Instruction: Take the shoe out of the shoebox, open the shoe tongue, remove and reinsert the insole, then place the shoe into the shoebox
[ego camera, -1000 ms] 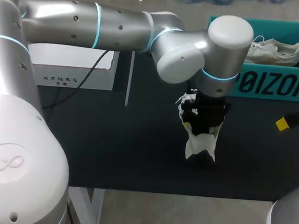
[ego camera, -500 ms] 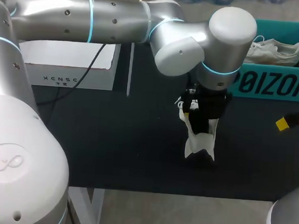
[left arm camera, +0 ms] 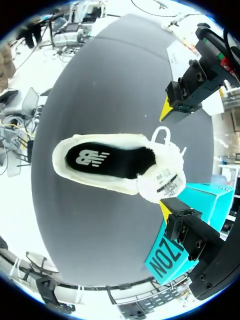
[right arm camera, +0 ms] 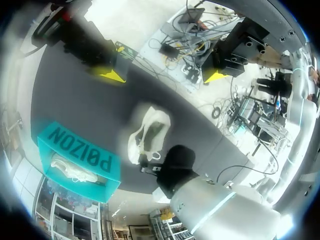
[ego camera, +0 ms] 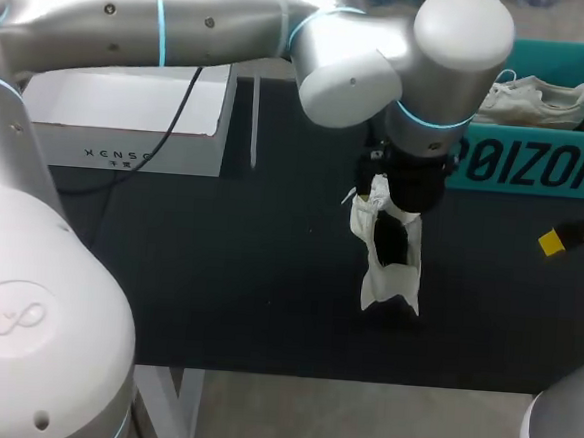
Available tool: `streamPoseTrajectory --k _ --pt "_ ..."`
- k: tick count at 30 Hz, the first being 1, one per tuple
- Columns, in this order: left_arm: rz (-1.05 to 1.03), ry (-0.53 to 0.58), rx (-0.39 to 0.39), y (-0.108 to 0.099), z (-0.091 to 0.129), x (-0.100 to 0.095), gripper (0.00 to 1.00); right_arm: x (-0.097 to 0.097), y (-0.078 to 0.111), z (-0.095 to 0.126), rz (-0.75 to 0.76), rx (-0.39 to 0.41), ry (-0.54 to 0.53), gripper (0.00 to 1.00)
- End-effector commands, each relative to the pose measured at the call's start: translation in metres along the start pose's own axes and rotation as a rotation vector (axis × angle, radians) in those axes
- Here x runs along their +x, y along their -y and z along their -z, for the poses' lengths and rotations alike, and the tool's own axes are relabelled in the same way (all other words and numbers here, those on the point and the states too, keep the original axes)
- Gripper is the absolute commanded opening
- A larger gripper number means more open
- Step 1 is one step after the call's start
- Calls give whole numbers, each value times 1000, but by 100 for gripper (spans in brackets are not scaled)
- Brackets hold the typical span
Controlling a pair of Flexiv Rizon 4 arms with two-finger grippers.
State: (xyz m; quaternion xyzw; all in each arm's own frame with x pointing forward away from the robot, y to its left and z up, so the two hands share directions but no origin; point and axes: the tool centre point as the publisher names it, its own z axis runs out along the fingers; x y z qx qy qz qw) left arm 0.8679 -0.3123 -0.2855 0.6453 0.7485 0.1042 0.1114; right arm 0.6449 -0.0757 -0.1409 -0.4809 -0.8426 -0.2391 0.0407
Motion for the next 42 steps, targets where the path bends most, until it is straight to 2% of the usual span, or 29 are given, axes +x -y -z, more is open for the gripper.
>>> streamPoseTrajectory --k 1,6,10,11,12,13,14,19,23,33,42 --pt "7 3 -21 -2 17 7 100 -1 -3 -1 -2 5 -1 100" --pt "19 9 -31 -11 24 8 100 -1 -3 -1 -2 5 -1 100" --pt "39 18 -9 -18 19 8 100 -1 -3 -1 -2 5 -1 100" --pt "42 17 -1 -20 16 8 84 -1 -3 -1 -2 5 -1 100" --pt "43 16 7 -22 13 8 46 -1 -3 -1 -2 5 -1 100" --pt "42 21 11 -24 12 8 32 -1 -3 -1 -2 5 -1 100" --pt "40 25 17 -27 9 8 0 -1 -3 -1 -2 5 -1 100" --pt "21 40 5 -34 5 4 0 -1 -3 -1 -2 5 -1 100" --pt "8 37 20 -31 -5 -1 0 -1 -3 -1 -2 5 -1 100" --pt "-9 24 85 -10 -28 -7 0 -1 -3 -1 -2 5 -1 100" --pt "-6 14 108 20 -28 -3 0 -1 -3 -1 -2 5 -1 100"
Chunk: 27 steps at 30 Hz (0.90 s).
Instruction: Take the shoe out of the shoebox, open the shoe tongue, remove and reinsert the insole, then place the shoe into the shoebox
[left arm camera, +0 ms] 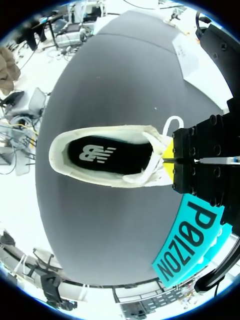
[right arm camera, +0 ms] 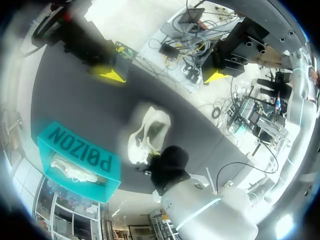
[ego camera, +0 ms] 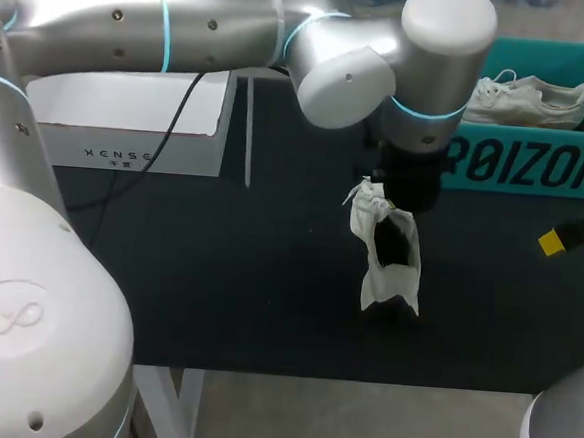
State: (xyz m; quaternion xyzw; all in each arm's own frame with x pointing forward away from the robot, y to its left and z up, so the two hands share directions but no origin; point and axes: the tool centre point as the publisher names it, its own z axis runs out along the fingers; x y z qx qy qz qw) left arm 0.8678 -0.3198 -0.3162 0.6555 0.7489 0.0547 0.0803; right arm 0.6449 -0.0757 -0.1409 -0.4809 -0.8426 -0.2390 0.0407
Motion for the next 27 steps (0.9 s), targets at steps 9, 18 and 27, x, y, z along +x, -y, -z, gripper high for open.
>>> streamPoseTrajectory --k 9,18,27 --pt "116 -25 10 37 2 16 0 -1 -2 -1 -2 5 -1 100" --pt "597 -57 65 44 21 43 0 -1 -2 -1 -2 5 -1 100" --pt "706 -75 165 52 30 53 100 -1 -2 -1 -2 5 -1 100"
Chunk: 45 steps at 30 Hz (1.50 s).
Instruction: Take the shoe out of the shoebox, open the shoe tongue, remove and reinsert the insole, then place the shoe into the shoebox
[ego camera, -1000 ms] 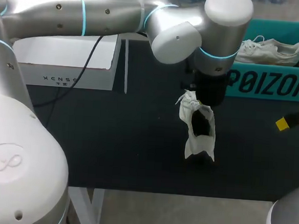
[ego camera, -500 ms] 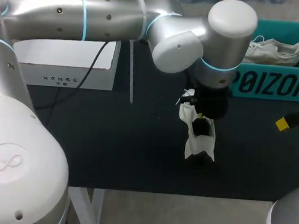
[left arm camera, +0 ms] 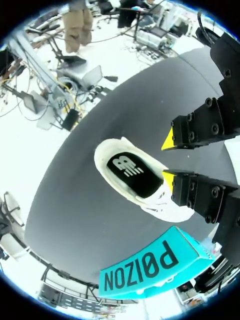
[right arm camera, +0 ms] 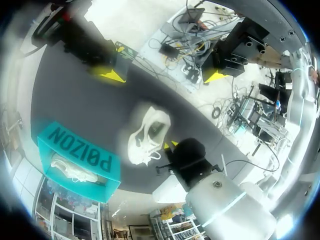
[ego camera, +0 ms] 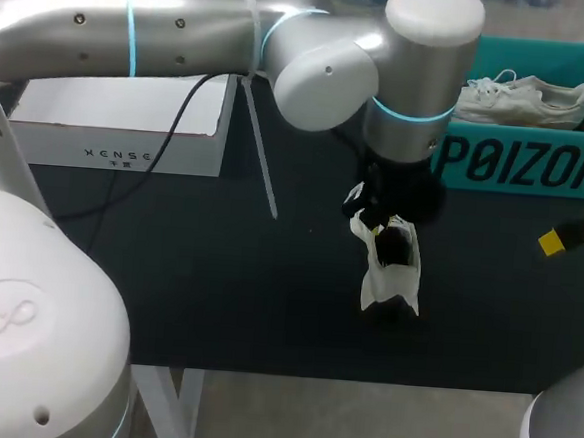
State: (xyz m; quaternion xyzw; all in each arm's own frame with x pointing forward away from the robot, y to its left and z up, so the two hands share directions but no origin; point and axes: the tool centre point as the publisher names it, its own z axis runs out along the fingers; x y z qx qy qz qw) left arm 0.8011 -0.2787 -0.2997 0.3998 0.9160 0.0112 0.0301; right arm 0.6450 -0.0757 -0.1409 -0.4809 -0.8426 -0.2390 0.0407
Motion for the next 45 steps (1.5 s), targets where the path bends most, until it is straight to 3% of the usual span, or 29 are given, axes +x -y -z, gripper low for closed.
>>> streamPoseTrajectory --k 1,18,25,29,34,40,45 --pt "90 -13 55 -7 0 1 100 -1 -2 -1 -2 5 -1 100" --pt "92 -24 41 -4 -1 1 100 -1 -2 -1 -2 5 -1 100" --pt "363 -30 19 18 -7 2 100 -1 -2 -1 -2 5 -1 100" --pt "538 13 135 26 -7 10 100 -1 -2 -1 -2 5 -1 100" --pt "642 -15 143 38 -11 18 100 -1 -2 -1 -2 5 -1 100" --pt "714 -91 116 47 -14 27 100 -1 -2 -1 -2 5 -1 100" --pt "738 -123 75 54 -18 24 100 -1 -2 -1 -2 5 -1 100"
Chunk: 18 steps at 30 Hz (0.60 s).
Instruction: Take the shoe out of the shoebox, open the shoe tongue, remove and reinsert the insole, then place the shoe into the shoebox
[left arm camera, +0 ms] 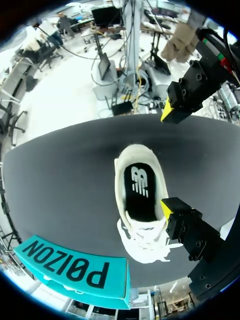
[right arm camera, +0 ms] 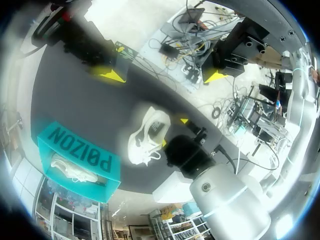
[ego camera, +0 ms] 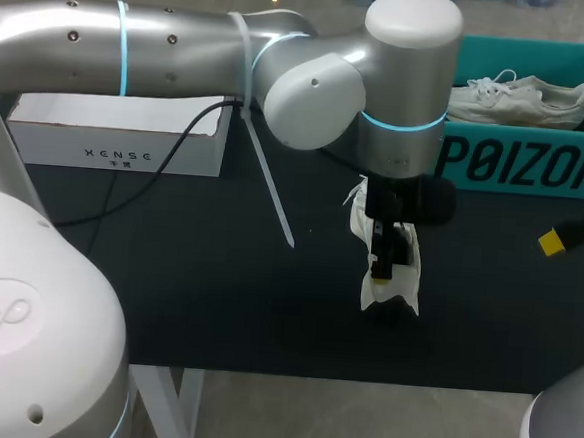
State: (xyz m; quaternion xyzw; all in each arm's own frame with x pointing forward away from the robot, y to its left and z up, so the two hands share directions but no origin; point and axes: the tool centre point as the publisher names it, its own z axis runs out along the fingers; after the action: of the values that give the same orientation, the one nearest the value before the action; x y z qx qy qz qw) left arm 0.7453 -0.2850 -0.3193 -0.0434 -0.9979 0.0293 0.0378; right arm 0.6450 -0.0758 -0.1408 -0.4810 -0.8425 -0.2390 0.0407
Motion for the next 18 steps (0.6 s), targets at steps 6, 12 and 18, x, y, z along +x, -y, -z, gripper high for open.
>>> streamPoseTrajectory --k 6,12,18 --pt "8 -12 -74 30 -5 -1 100 -1 -2 -1 -2 5 -1 100" --pt "22 -50 -95 38 -16 4 100 -1 -2 -1 -2 5 -1 100" --pt "53 -75 -96 35 -26 9 100 -1 -2 -1 -2 5 -1 100"
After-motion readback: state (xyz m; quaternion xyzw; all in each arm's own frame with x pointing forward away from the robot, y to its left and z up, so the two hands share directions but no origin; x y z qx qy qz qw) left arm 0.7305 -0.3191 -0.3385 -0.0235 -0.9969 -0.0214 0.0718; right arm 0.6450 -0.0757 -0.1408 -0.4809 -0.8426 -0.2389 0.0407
